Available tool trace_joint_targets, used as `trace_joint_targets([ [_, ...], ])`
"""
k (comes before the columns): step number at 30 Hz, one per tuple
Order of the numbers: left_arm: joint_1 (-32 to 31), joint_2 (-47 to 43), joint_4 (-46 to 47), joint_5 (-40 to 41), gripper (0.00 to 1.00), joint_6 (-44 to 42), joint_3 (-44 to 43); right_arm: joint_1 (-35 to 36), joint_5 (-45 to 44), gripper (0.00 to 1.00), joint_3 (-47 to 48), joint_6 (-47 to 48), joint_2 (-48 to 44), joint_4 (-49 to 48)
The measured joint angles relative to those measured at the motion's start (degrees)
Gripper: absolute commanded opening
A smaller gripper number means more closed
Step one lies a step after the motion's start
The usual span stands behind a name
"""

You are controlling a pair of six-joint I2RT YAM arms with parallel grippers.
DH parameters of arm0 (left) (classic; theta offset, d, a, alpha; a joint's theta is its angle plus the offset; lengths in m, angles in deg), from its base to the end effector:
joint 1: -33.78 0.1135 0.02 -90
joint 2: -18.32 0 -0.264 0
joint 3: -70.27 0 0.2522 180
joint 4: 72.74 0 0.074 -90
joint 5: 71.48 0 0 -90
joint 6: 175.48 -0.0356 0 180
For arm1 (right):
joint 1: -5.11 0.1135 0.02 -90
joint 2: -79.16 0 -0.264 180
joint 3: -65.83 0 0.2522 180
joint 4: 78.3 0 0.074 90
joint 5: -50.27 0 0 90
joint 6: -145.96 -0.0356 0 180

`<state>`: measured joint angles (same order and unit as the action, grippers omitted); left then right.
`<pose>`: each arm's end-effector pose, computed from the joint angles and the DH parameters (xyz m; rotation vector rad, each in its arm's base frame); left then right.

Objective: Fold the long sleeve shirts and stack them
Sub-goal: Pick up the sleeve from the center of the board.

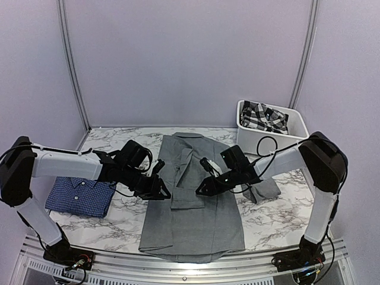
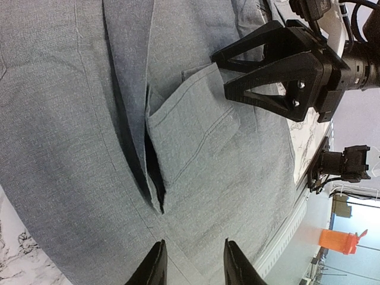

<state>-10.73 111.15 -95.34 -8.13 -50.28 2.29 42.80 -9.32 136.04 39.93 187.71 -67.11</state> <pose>0.2266 -0.2451 0.1932 0.4551 2.6012 -1.1343 0.2816 0.2403 0.1277 -0.7299 2.4560 1.0428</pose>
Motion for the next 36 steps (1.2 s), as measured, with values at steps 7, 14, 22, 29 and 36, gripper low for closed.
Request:
trace_joint_targets([
  [7, 0.0, 0.0, 0.0, 0.02, 0.35, 0.0, 0.0, -0.02, 0.11, 0.47, 0.74, -0.5, 0.33, -0.04],
  [14, 0.0, 0.0, 0.0, 0.0, 0.35, 0.0, 0.0, 0.79, 2.21, 0.37, 0.74, -0.37, 0.85, 0.02],
  [22, -0.02, 0.02, 0.0, -0.09, 0.35, -0.04, -0.02, 2.97, 3.78, 0.01, -0.61, -0.22, 0.26, 0.13],
  [29, 0.0, 0.13, 0.0, -0.81, 0.36, 1.01, -0.04, 4.26, 2.19, 0.0, -3.82, 0.04, -6.93, 0.98],
  [36, 0.0, 0.13, 0.0, -3.85, 0.4, 3.45, 0.09, 9.77, 0.0, 0.0, -4.63, 3.02, -14.16, 1.07],
])
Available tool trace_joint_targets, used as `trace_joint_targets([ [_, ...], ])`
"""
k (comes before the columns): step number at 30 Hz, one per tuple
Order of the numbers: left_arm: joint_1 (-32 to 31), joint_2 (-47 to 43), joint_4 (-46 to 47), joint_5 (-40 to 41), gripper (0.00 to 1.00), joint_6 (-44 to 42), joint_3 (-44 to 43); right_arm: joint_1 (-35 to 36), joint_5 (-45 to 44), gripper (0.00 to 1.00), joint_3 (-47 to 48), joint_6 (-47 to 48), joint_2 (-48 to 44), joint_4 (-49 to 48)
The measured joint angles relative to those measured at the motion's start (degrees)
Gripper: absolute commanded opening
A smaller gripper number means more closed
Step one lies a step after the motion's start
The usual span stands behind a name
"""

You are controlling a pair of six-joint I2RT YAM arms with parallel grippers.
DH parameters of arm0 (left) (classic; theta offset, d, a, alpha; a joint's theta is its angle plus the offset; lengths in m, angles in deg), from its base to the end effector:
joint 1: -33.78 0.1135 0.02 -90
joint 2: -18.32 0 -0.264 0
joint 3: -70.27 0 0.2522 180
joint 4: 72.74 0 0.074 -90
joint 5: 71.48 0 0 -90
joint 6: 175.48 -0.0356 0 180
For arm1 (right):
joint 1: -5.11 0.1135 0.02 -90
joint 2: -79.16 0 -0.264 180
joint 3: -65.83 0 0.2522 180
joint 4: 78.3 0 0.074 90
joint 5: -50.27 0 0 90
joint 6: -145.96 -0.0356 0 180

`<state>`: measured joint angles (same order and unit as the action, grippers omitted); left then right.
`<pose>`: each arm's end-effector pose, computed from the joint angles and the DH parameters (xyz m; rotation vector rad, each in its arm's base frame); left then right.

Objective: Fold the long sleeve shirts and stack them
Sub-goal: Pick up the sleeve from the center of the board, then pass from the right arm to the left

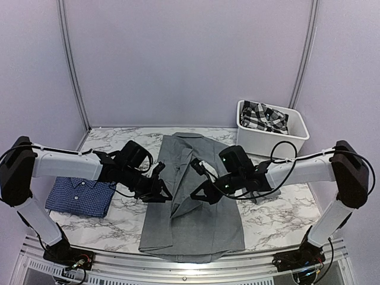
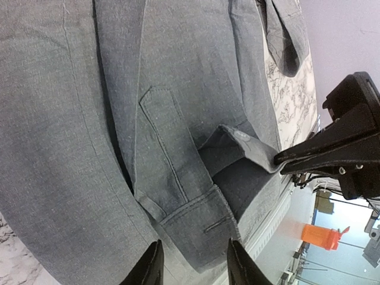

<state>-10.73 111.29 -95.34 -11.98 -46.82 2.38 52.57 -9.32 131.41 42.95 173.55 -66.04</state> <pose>0.2245 -0.2460 0.1928 0.4166 2.6455 -1.2273 0.2167 0.2628 0.1864 -1.0036 2.2254 1.1240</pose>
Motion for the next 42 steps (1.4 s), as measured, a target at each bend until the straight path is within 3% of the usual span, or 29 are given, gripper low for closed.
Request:
trace_joint_targets([
  [10, 0.0, 0.0, 0.04, -4.35, 0.44, 3.26, 3.87, 3.76, -3.78, 0.0, -5.29, 3.34, -2.51, 4.5],
  [14, 0.0, 0.0, 0.48, -6.14, 0.51, 4.9, 4.85, 3.76, -4.33, 0.0, -5.22, 3.37, -3.76, 5.6],
  [18, 0.09, 0.0, 2.01, -7.74, 0.6, 7.69, 4.94, 3.34, -5.27, 0.0, -1.11, 2.64, -3.85, 7.04],
  [28, 6.27, -2.05, 12.63, -10.51, 0.67, 22.75, 12.57, -1.86, -5.2, 0.0, 9.11, -1.99, -2.01, 6.43],
  [33, 6.71, -3.87, 16.68, -10.58, 0.65, 28.89, 11.69, -1.29, -5.22, 0.0, 11.13, -2.01, -0.92, 6.27],
  [37, 6.8, -5.53, 14.36, -10.54, 0.61, 25.29, 6.58, 0.07, -5.25, 0.0, 11.13, -1.95, -0.85, 6.36],
  [42, 6.67, -5.81, 5.35, -8.92, 0.62, 9.01, -4.04, 0.87, -4.96, 0.0, 10.99, -1.53, -0.85, 6.25],
])
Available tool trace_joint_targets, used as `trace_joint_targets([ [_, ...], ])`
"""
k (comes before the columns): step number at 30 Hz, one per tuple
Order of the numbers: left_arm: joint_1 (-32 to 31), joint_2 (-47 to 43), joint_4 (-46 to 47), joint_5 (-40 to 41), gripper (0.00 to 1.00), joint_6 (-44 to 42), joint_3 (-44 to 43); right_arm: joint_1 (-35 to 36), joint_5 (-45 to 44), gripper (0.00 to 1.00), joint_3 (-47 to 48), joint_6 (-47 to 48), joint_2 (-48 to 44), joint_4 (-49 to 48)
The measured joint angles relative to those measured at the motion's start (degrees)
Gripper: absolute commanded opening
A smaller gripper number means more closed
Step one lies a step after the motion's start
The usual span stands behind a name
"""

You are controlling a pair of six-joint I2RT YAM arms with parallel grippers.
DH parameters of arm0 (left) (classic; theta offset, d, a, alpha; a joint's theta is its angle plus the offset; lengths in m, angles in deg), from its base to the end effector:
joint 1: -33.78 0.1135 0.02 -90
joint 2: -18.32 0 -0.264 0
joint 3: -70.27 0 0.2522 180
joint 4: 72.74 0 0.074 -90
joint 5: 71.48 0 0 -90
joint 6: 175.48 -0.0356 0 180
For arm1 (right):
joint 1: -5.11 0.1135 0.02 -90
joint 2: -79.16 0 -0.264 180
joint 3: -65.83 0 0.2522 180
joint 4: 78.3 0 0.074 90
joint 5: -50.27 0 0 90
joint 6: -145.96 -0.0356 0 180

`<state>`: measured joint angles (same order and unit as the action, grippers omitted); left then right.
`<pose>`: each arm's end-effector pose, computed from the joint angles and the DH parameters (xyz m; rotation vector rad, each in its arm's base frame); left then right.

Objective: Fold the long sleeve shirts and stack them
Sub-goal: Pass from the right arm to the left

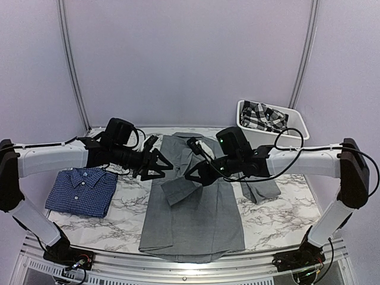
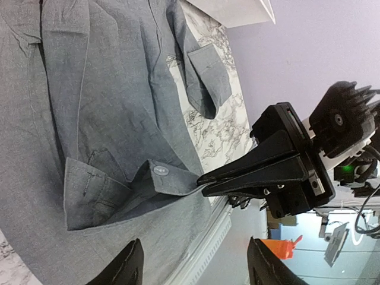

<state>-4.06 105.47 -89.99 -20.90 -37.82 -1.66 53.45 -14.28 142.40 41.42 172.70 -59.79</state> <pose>0.2514 -0.2239 0.2565 0.2643 2.4266 -1.5225 0.2305 0.2821 0.2418 -0.9351 2.1469 1.0733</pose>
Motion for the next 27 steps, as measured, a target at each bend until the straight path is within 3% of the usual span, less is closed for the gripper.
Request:
trace_joint_targets([
  [7, -1.51, 0.98, -12.11, 3.72, 0.7, -22.12, -1.6, 1.77, 0.24, 0.0, -3.89, 4.07, -0.02, -0.98],
  [12, -6.45, 3.58, -15.89, 7.89, 0.73, -31.36, -1.03, 2.64, 0.37, 0.0, -9.7, 6.01, -0.11, -1.51],
  [17, -10.12, 7.43, -16.15, 10.99, 0.73, -34.95, -1.09, 2.67, 0.35, 0.0, -11.39, 6.71, -0.11, -1.79],
  [27, -10.25, 9.07, -14.86, 16.0, 0.73, -36.44, -2.21, 3.04, 1.14, 0.0, -12.81, 7.78, -0.57, -2.36],
])
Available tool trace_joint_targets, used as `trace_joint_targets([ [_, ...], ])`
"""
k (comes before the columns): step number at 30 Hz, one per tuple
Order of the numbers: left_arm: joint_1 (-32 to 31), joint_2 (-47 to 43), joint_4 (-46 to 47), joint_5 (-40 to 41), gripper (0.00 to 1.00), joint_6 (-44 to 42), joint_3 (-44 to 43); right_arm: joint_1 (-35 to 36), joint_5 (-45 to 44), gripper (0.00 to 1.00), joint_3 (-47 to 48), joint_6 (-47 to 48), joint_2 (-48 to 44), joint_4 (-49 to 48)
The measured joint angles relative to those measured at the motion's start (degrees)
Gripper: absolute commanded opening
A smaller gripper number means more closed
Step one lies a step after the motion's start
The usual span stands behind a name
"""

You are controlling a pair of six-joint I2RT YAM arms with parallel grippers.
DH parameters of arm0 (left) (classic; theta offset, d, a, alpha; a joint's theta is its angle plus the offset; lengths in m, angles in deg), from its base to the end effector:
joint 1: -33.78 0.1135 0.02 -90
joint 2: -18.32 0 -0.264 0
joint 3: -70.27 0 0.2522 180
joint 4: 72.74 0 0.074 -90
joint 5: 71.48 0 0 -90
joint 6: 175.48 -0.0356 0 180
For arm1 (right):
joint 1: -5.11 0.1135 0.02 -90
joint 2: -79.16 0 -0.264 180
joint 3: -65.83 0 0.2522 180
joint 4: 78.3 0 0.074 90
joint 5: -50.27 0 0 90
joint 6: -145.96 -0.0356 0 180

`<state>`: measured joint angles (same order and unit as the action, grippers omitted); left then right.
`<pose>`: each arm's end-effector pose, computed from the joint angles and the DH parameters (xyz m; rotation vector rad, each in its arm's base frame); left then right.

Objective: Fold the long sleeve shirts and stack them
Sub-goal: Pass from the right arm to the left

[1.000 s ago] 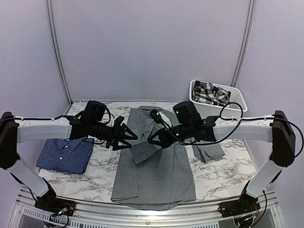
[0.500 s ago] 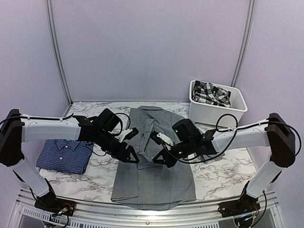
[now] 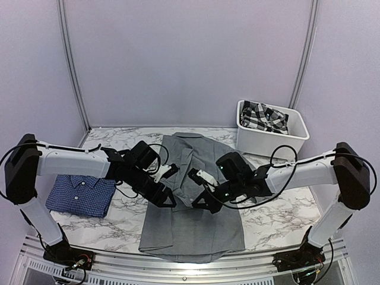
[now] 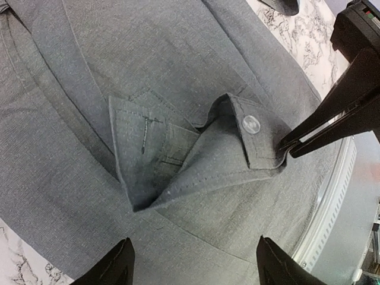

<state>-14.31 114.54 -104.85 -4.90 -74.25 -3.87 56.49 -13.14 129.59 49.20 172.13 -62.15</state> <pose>0.2197 -0.2660 0.1946 1.0074 2.4610 -0.9021 0.1924 0.2663 0.1788 -1.1689 2.2122 1.0111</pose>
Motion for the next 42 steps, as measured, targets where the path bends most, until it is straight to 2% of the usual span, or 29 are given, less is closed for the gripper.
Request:
trace_joint_targets([
  [14, -3.08, -0.42, 0.81, 7.04, 0.73, -9.46, -0.22, 0.28, 1.38, 0.0, -2.27, 1.29, -0.87, 0.9],
  [22, -4.98, 3.56, 1.42, 8.72, 0.71, -14.36, -5.22, 0.28, 1.11, 0.0, -2.4, 1.25, -1.4, 1.07],
  [32, -5.62, 4.7, 1.51, 7.87, 0.65, -15.47, -5.62, 0.26, 0.02, 0.0, -3.69, -0.48, -2.21, 0.35],
  [42, -5.66, 5.14, 1.46, 6.69, 0.68, -14.51, -5.62, -1.27, -0.07, 0.0, -4.22, -3.5, -2.23, -0.94],
])
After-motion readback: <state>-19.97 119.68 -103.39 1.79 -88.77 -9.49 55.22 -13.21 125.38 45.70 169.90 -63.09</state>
